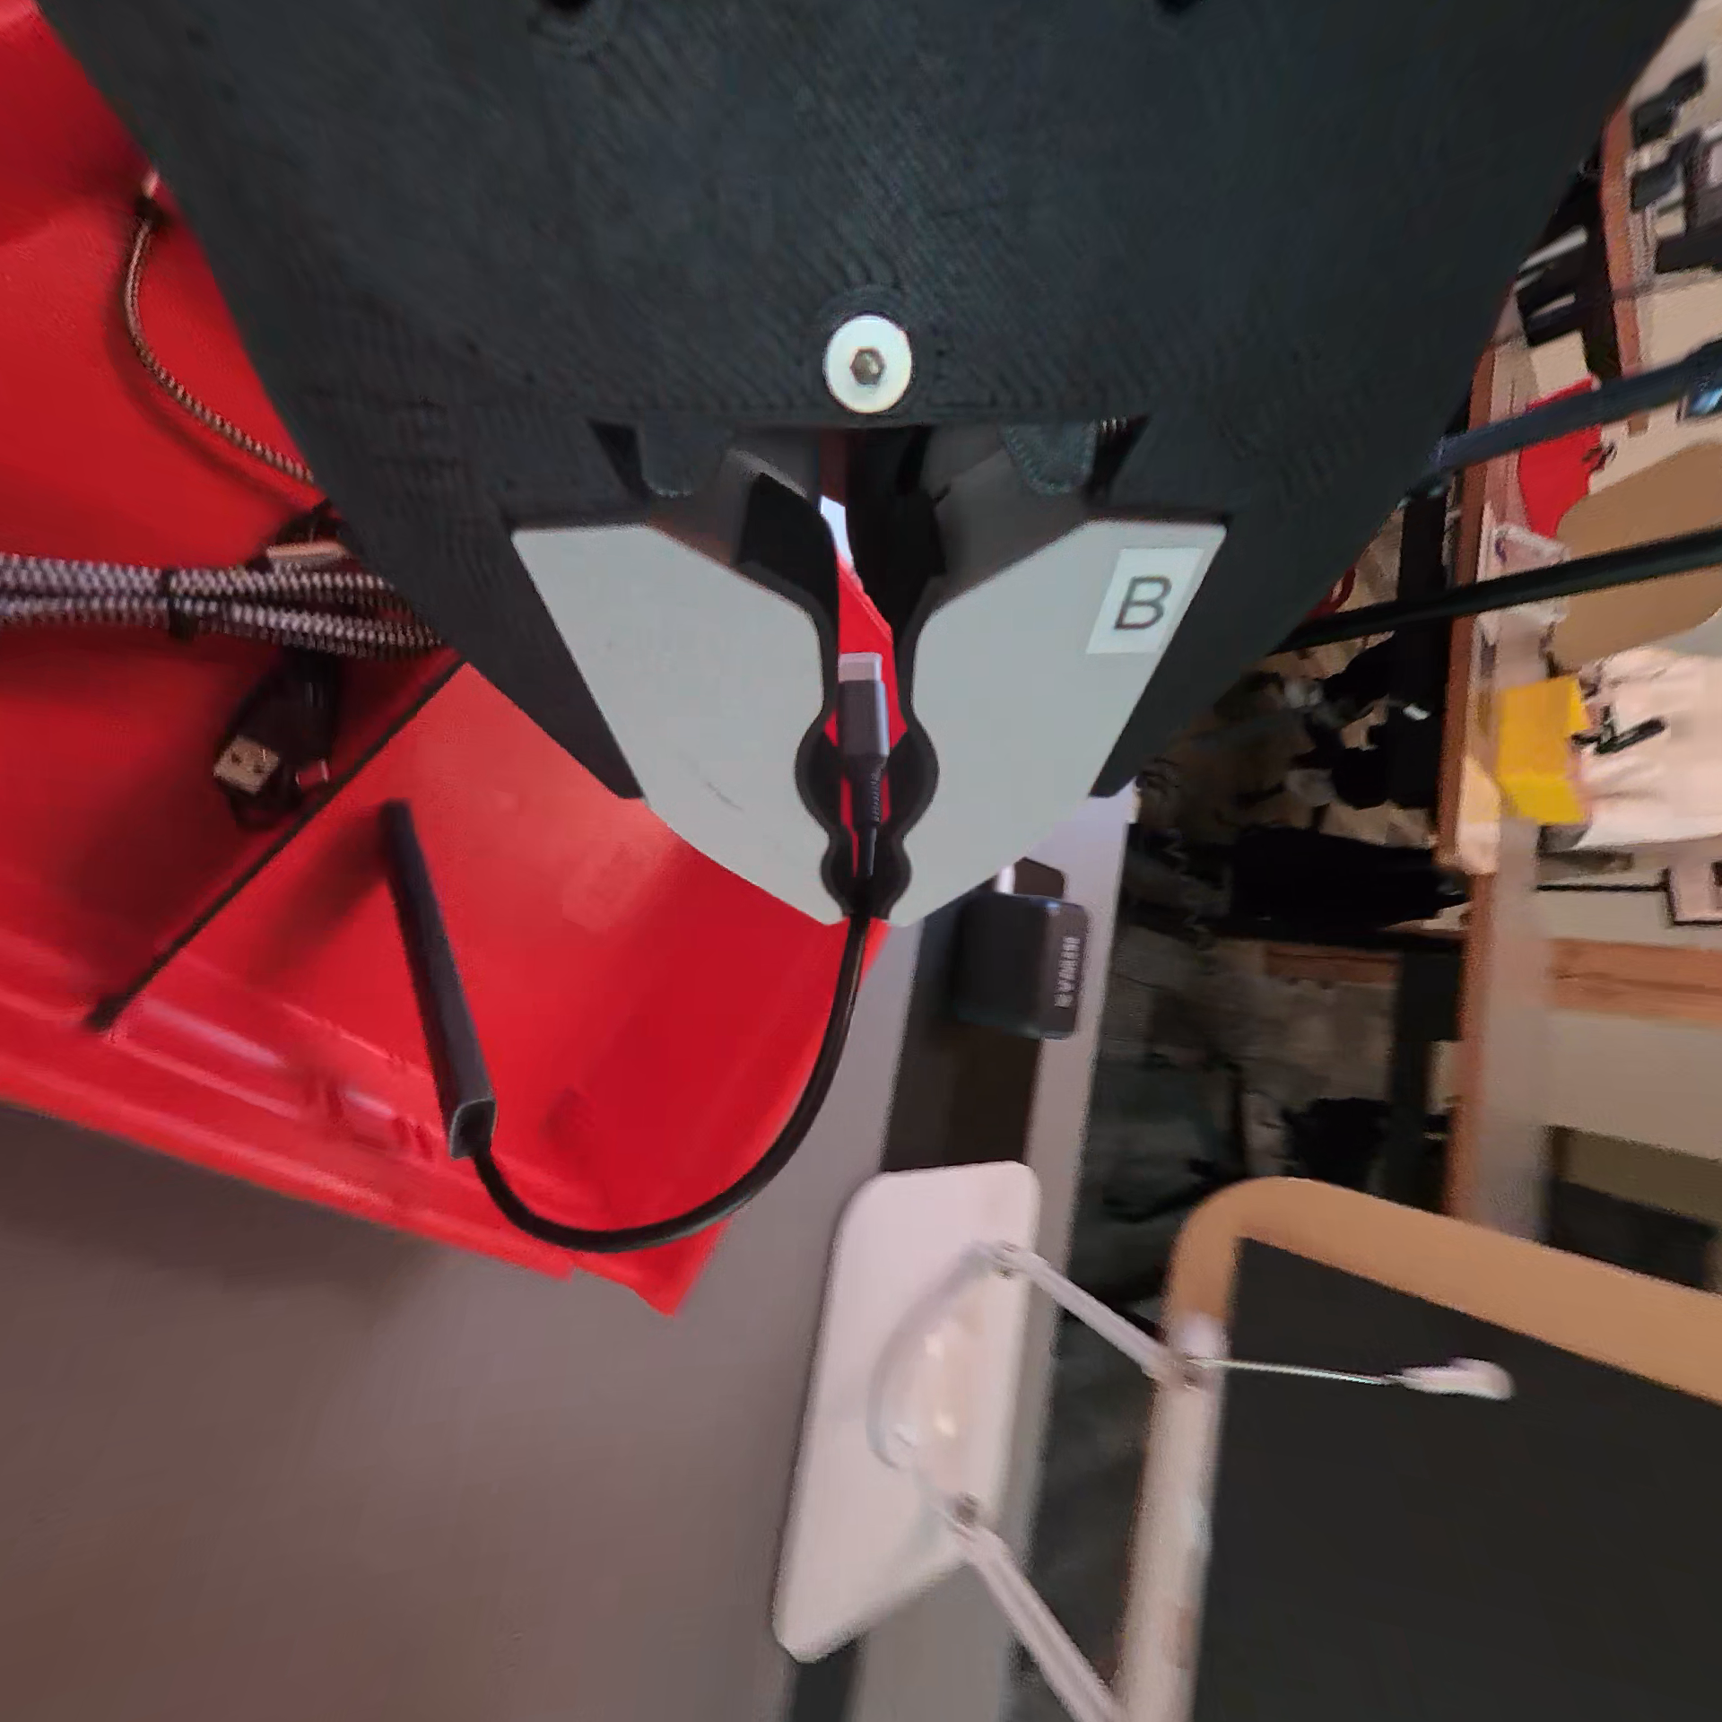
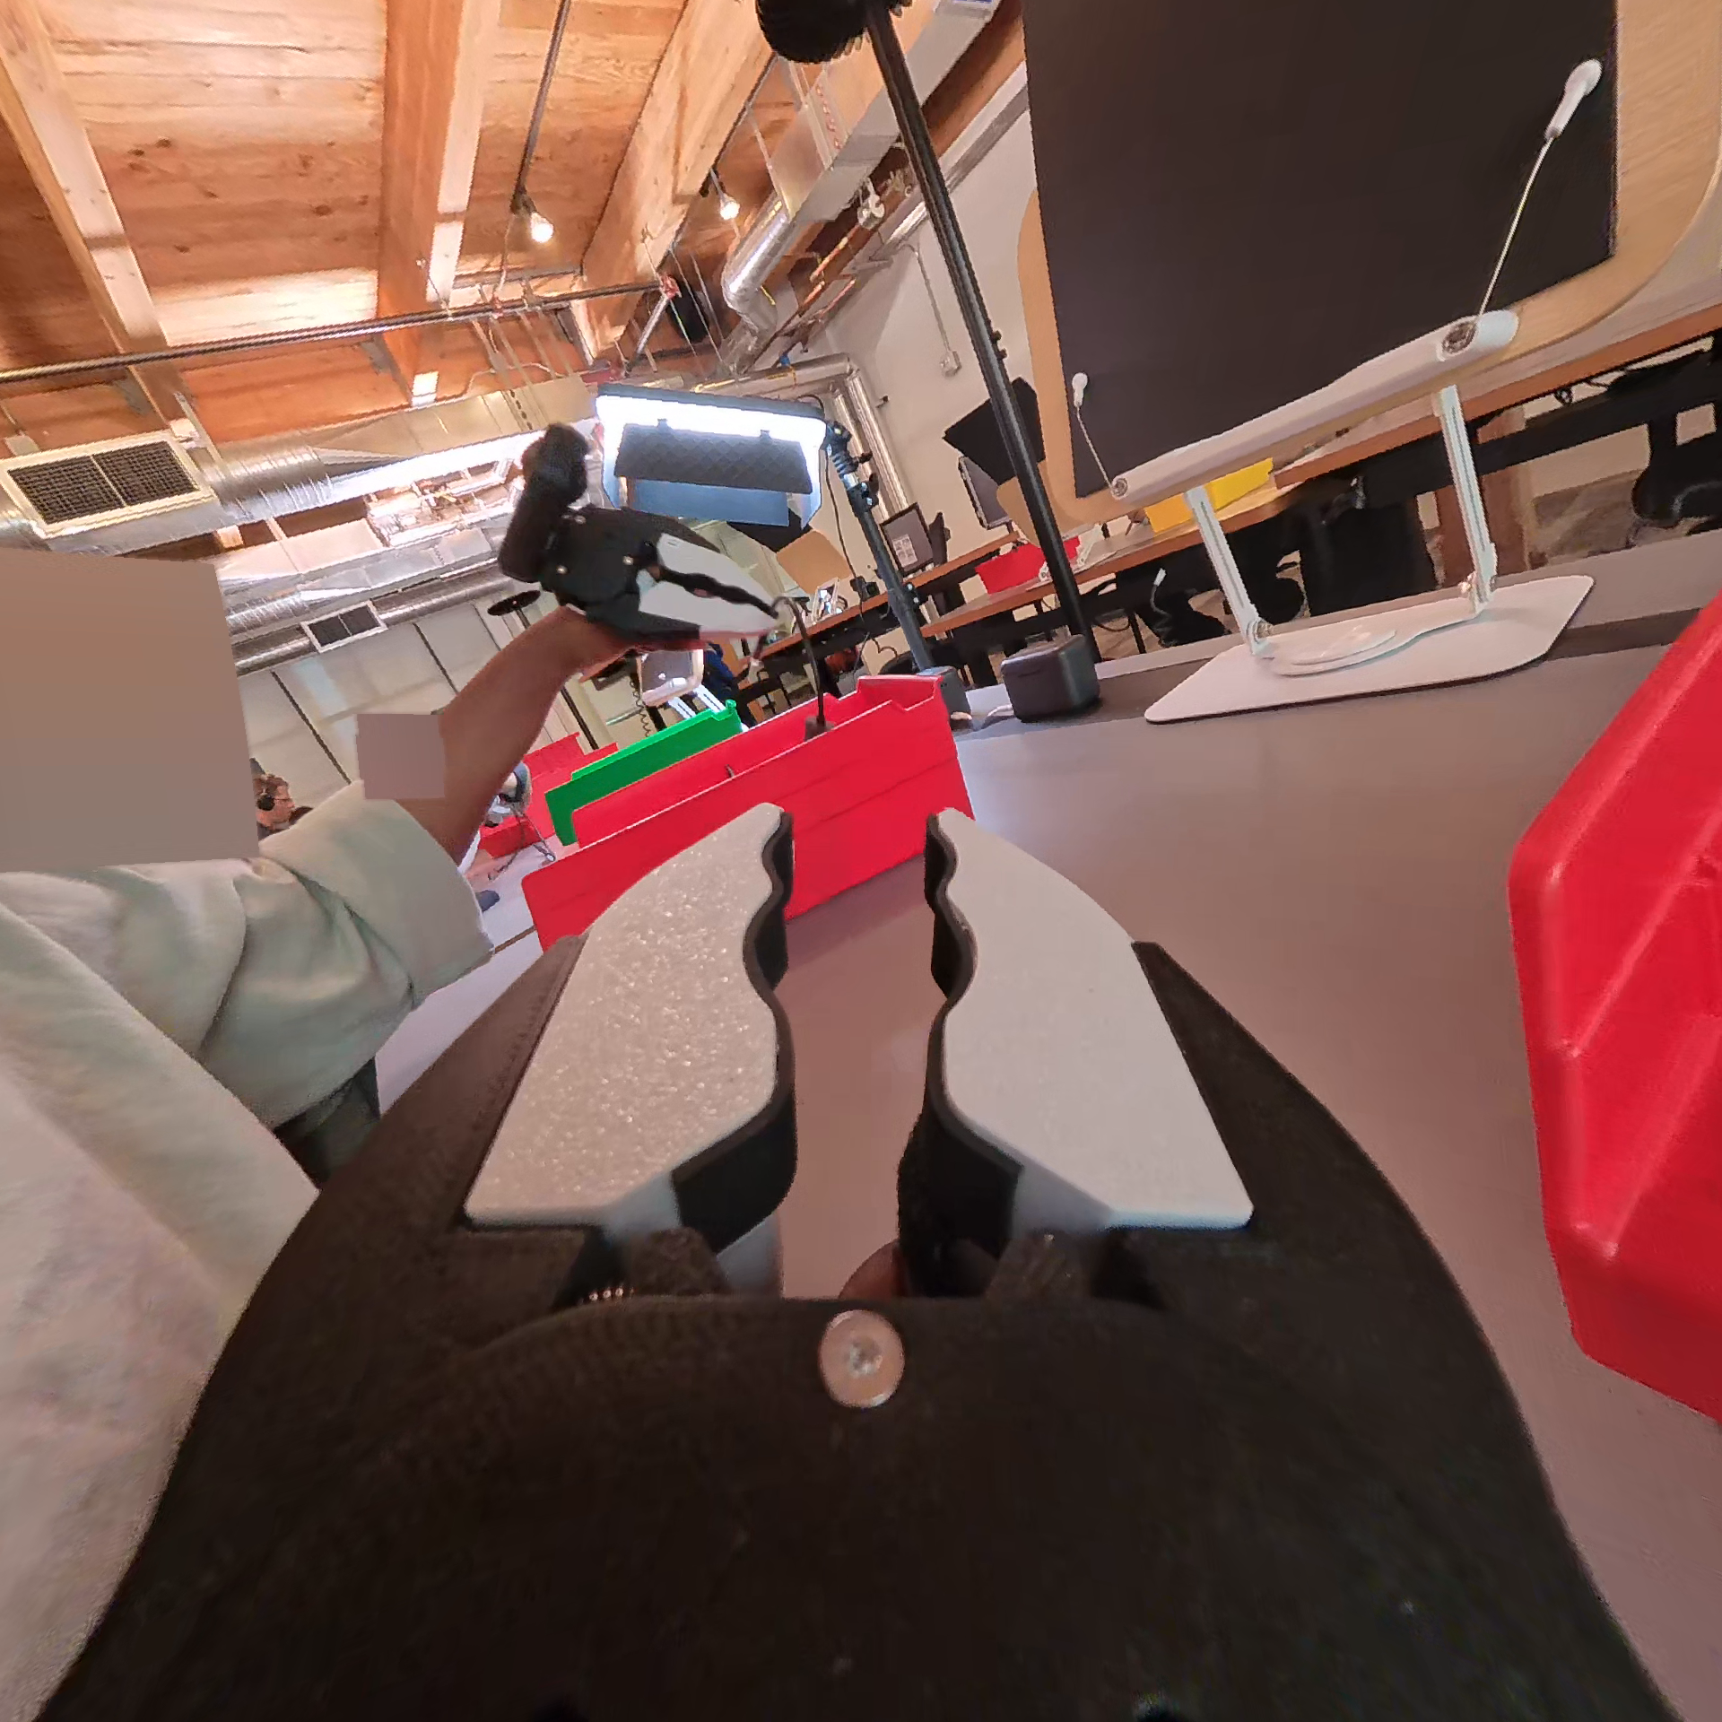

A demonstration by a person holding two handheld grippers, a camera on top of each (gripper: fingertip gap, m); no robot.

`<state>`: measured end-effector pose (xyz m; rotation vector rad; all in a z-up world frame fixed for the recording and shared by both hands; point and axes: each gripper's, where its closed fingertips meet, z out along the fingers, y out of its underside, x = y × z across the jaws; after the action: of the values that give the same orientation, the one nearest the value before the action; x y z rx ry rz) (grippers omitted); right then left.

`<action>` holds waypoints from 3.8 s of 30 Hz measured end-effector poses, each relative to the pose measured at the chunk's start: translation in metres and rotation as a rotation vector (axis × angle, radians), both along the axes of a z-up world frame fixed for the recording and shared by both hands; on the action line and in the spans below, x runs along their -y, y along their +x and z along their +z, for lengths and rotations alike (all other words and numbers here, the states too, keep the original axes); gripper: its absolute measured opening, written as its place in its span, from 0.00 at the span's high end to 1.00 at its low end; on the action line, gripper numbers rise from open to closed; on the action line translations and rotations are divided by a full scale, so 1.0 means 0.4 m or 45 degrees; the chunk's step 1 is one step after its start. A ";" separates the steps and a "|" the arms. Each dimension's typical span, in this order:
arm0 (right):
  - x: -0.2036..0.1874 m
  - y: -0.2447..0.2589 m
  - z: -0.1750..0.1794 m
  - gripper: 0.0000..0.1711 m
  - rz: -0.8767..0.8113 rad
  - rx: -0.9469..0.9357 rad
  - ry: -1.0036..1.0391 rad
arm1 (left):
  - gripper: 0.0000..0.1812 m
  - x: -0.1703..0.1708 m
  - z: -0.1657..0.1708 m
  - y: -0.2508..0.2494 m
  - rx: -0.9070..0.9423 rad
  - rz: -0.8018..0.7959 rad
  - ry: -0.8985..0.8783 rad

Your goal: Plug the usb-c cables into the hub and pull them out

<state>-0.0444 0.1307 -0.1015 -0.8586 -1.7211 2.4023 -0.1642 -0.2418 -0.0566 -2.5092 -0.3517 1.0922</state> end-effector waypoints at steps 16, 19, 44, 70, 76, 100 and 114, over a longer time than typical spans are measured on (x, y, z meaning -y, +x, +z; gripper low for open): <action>0.067 0.076 0.020 0.75 0.097 -0.131 0.131 | 0.97 -0.332 0.332 0.169 -0.699 -0.054 0.749; 0.098 0.105 0.046 0.68 0.109 -0.162 0.132 | 0.98 -0.431 0.300 0.224 -0.618 -0.139 0.861; 0.044 0.060 -0.047 0.95 -0.539 -1.081 1.741 | 0.72 -0.707 -0.033 0.498 -0.371 -0.584 0.687; 0.054 0.319 0.107 0.92 0.325 -1.077 0.551 | 0.94 -0.738 -0.066 0.611 -0.031 -1.138 1.084; 0.062 0.293 0.100 0.95 0.215 -1.276 0.843 | 0.83 -0.707 -0.022 0.561 -0.122 -0.933 1.236; 0.063 0.297 -0.131 0.63 0.759 -0.651 0.997 | 0.78 -0.113 -0.051 0.521 -0.225 0.383 0.952; 0.059 0.225 0.000 0.69 0.642 -0.515 0.237 | 0.85 -0.001 -0.306 0.262 0.338 0.533 0.404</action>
<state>0.0455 0.1069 -0.1015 0.1053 -2.1135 2.3926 -0.0594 -0.2413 -0.1789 -2.3443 -1.0743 0.7576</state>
